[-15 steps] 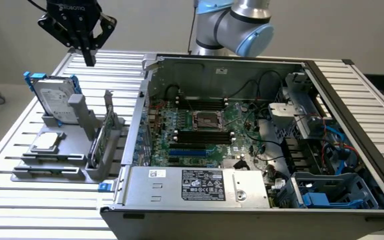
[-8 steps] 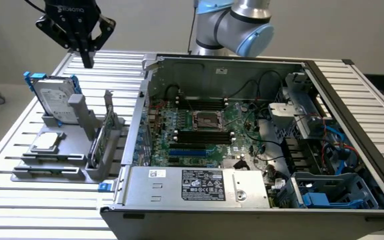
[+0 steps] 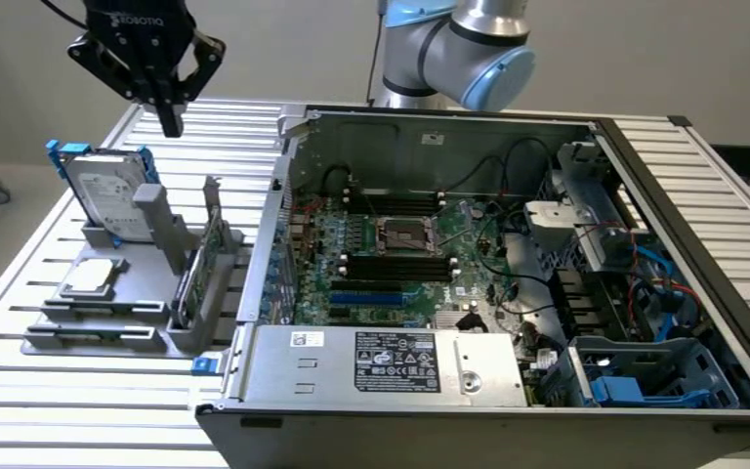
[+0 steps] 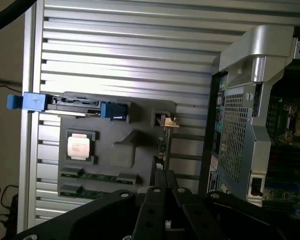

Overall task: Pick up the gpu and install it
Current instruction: 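Reach for the gpu, then pick up the gpu and move the gpu toward the slot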

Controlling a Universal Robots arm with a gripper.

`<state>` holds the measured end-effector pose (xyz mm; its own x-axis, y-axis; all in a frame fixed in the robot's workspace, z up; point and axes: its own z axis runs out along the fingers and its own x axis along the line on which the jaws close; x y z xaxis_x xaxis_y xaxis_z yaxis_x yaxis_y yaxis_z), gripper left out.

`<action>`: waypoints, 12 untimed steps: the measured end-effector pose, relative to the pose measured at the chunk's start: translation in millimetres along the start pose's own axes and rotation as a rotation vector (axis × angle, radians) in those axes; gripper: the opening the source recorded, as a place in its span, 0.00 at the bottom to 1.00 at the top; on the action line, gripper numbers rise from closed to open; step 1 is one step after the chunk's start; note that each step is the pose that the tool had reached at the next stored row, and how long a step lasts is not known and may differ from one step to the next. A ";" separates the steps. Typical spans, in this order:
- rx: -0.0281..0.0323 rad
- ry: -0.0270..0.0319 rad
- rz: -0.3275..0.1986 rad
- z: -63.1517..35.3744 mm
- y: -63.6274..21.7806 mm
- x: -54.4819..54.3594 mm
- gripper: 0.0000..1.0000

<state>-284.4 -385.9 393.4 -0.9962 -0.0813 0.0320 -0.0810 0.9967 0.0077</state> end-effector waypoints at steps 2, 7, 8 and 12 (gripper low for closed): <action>0.0029 -0.0192 -0.003 0.0 0.0 -0.1 0.11; 0.0029 -0.0193 -0.002 0.0 0.0 0.0 0.11; 0.0029 -0.0193 -0.002 0.0 0.0 0.0 0.11; 0.0029 -0.0193 -0.002 0.0 0.0 0.0 0.11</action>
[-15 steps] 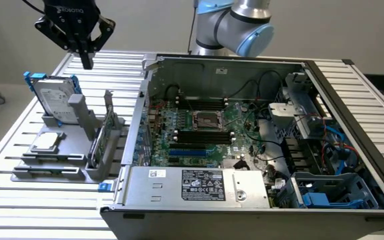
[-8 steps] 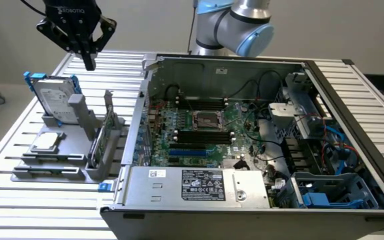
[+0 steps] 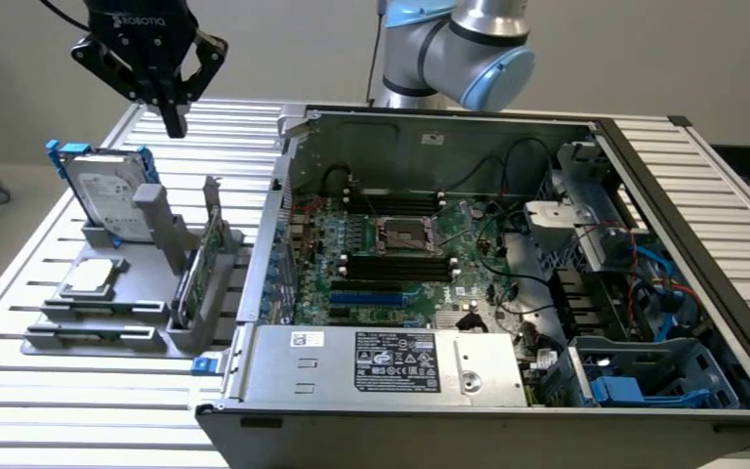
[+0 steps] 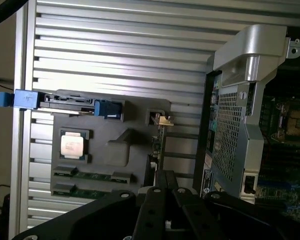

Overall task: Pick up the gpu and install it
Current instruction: 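Pick up the gpu and move the gpu toward the slot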

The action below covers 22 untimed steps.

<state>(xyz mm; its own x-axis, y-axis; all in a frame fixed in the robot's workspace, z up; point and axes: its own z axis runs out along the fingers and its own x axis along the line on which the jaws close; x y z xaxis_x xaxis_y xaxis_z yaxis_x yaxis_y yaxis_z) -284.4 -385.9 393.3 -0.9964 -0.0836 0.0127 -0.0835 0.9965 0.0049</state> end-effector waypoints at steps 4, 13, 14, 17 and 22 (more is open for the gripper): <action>0.0000 0.0000 0.000 0.0 0.0 0.0 0.11; 0.0040 0.0003 0.000 2.8 0.0 0.4 0.42; 0.0053 0.0005 0.001 4.7 0.1 0.9 0.42; 0.0063 0.0005 0.007 10.2 0.4 4.4 0.42; 0.0076 0.0007 0.022 19.3 0.6 12.7 0.42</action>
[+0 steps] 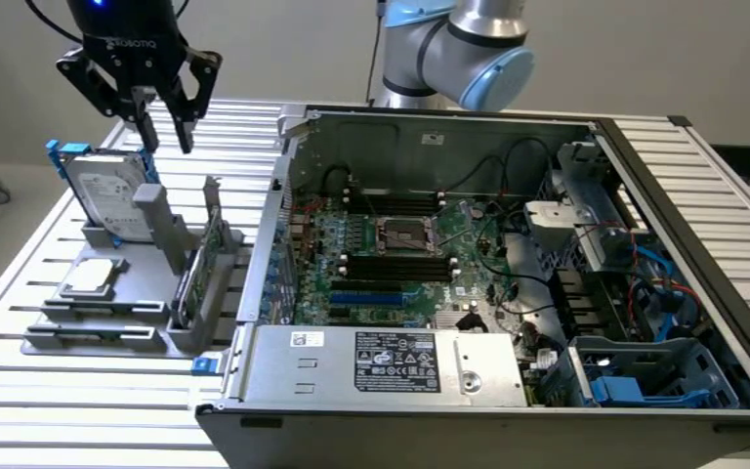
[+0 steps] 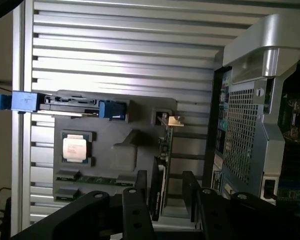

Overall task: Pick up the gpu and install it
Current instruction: 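Pick up the gpu and move the gpu toward the slot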

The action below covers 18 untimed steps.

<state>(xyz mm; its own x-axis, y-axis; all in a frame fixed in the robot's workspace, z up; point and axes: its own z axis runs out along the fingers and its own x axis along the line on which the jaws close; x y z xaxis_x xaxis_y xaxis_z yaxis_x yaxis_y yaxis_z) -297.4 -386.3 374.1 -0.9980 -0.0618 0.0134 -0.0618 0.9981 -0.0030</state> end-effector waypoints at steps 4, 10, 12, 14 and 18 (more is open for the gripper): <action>-0.0001 -0.0001 0.007 7.4 -2.4 5.4 0.42; -0.0001 0.0000 0.009 18.5 -23.8 9.2 0.42; -0.0002 -0.0001 0.009 22.2 -32.9 9.9 0.42; -0.0001 0.0000 0.009 25.8 -41.9 10.4 0.42; -0.0002 0.0000 0.009 33.1 -52.8 8.3 0.42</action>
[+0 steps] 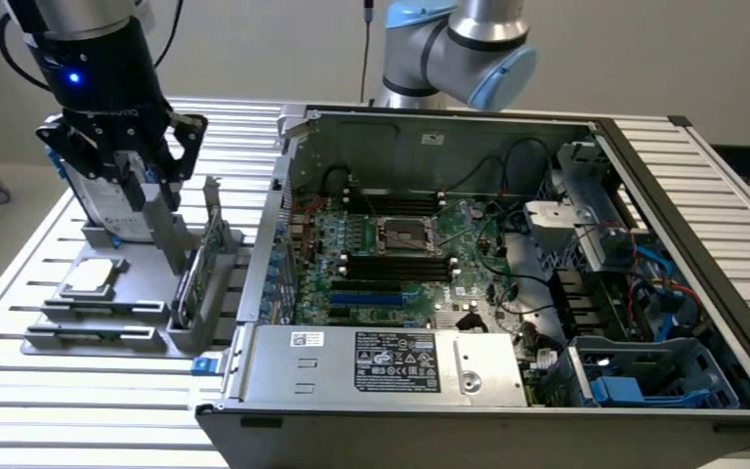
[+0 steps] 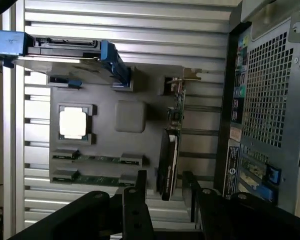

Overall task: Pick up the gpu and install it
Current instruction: 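Pick up the gpu and move the gpu toward the slot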

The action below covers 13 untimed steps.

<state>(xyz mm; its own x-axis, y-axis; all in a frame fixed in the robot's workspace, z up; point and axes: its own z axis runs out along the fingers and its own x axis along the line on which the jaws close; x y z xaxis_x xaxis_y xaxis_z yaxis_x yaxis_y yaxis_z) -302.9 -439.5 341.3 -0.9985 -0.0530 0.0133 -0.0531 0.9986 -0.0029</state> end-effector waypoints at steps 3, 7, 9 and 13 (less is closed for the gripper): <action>0.0001 0.0009 0.000 5.3 -4.9 -7.3 0.42; 0.0000 0.0012 0.000 12.5 -8.0 -21.0 0.42; -0.0001 0.0016 0.000 16.2 -8.1 -22.6 0.42; 0.0001 0.0018 -0.001 23.3 -7.9 -22.8 0.42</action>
<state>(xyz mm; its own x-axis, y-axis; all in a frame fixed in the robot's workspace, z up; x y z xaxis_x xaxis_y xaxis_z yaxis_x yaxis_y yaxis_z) -280.1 -446.3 317.8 -0.9984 -0.0541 0.0151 -0.0542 0.9985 -0.0029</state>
